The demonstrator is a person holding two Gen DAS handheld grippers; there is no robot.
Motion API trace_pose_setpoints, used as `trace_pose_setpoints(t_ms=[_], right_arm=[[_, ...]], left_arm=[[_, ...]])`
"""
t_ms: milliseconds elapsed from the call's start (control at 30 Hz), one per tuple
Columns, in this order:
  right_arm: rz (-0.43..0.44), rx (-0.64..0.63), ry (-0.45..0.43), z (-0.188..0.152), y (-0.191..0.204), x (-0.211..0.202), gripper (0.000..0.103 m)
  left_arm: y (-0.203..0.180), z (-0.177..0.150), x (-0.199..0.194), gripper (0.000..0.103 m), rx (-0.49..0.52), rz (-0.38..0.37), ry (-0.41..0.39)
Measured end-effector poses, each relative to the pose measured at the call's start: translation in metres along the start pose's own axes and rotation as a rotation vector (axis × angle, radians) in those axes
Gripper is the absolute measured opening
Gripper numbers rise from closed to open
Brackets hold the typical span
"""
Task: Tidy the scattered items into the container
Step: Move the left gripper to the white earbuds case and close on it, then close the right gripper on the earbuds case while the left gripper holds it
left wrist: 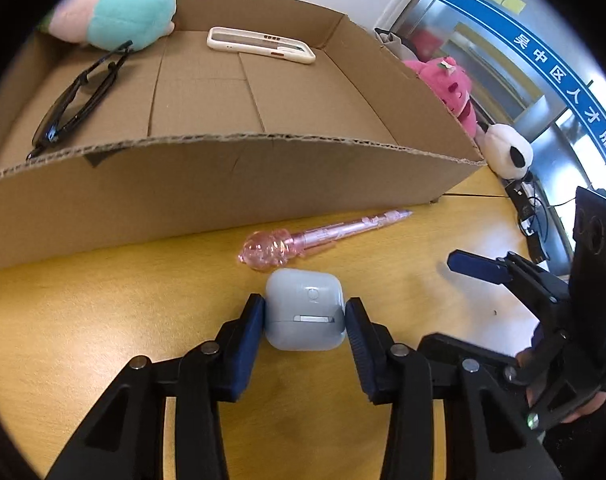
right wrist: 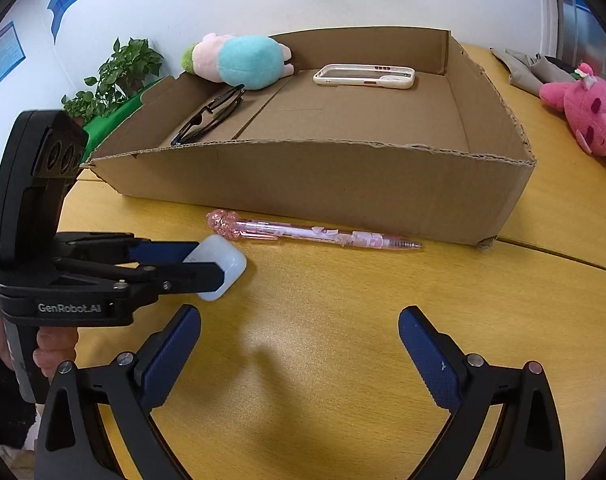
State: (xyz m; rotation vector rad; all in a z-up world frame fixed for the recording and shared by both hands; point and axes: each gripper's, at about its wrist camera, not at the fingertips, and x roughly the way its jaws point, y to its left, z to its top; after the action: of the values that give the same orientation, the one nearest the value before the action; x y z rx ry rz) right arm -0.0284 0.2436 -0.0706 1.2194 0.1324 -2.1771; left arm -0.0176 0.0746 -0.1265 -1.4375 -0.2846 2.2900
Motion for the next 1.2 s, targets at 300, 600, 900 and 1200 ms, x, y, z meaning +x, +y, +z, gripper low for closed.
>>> trace_pose_setpoints(t_ms=[300,600,900,1200], right_arm=[[0.113,-0.044,0.046,0.001,0.014,0.003,0.099],[0.271,-0.170,0.218,-0.004,0.063,0.032,0.083],[0.242,-0.350,0.334,-0.011,0.110,0.035,0.037],[0.253,-0.363,0.319,-0.013,0.118,0.030,0.022]], left_arm=[[0.000,-0.024,-0.013,0.040,0.177,-0.071,0.029],[-0.019,-0.051,-0.023,0.041,0.483,-0.194,0.123],[-0.038,-0.066,-0.021,0.043,0.680,-0.137,0.140],[-0.044,-0.068,-0.024,0.041,0.696,-0.104,0.115]])
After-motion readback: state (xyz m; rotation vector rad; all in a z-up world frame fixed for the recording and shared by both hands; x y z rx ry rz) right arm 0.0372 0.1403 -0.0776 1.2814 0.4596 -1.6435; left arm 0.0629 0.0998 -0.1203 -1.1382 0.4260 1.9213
